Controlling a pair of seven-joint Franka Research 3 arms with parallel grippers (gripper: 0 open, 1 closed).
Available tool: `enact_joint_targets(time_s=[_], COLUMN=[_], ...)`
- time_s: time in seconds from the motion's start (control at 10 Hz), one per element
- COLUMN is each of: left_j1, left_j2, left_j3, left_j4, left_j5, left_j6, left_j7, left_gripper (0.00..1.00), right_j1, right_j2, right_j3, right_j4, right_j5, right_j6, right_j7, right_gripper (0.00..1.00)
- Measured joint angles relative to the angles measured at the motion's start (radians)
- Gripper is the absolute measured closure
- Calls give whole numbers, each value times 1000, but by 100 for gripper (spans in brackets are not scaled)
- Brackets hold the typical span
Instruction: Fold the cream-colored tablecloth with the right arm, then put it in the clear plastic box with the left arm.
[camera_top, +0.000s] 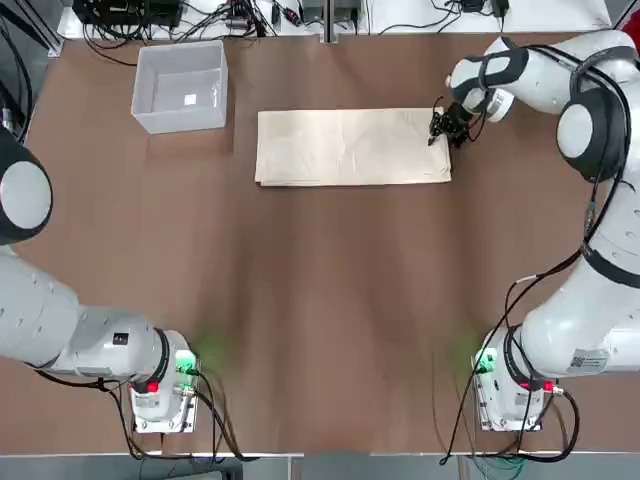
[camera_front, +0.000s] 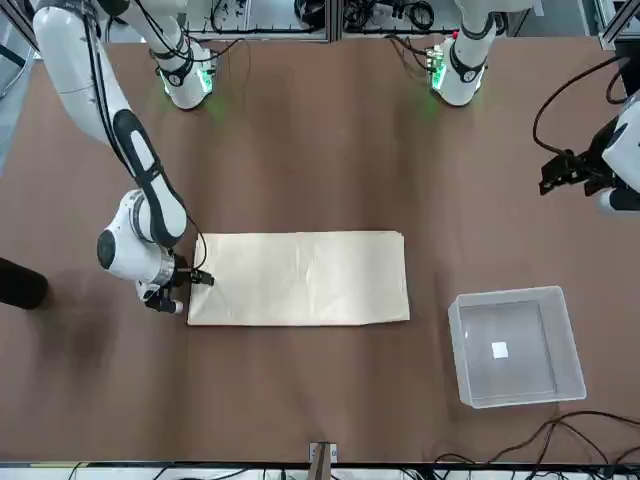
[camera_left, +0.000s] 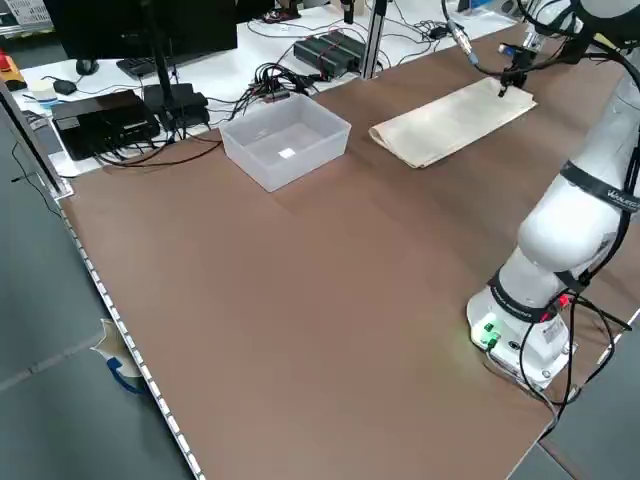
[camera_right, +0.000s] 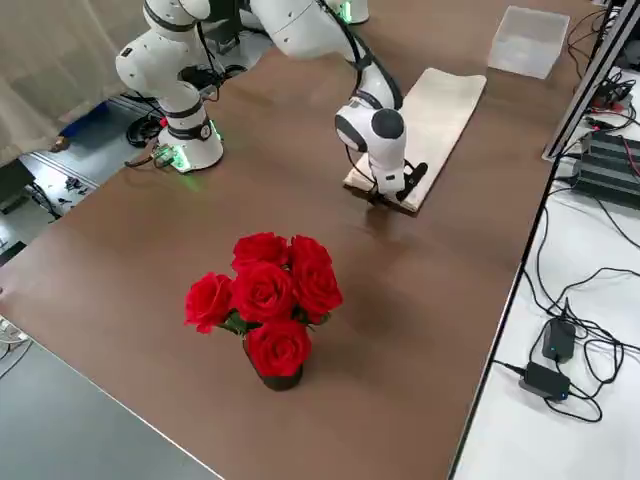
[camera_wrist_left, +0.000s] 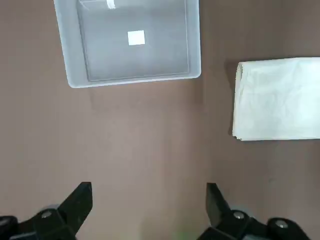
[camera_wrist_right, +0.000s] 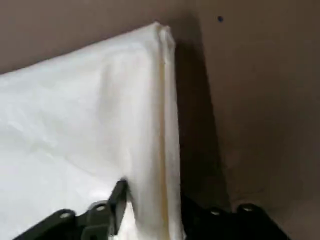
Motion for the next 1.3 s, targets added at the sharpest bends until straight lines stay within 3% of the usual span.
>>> enact_joint_targets(time_s=[0.3, 0.7, 1.3], left_j1=[0, 0, 0], left_j2=[0, 0, 1], left_j3=[0, 0, 0], left_j4=[0, 0, 0], left_j5=[0, 0, 0], left_j6=[0, 4, 7], left_j7=[0, 0, 0], left_gripper=[0, 0, 0], right_j1=[2, 3, 5], right_j2=[-3, -9, -83], right_j3=[5, 4, 2], right_j4=[1, 1, 1], right_j5=[6, 5, -9], right_j6=[0, 2, -15], right_j7=[0, -7, -6], right_gripper=[84, 88, 89])
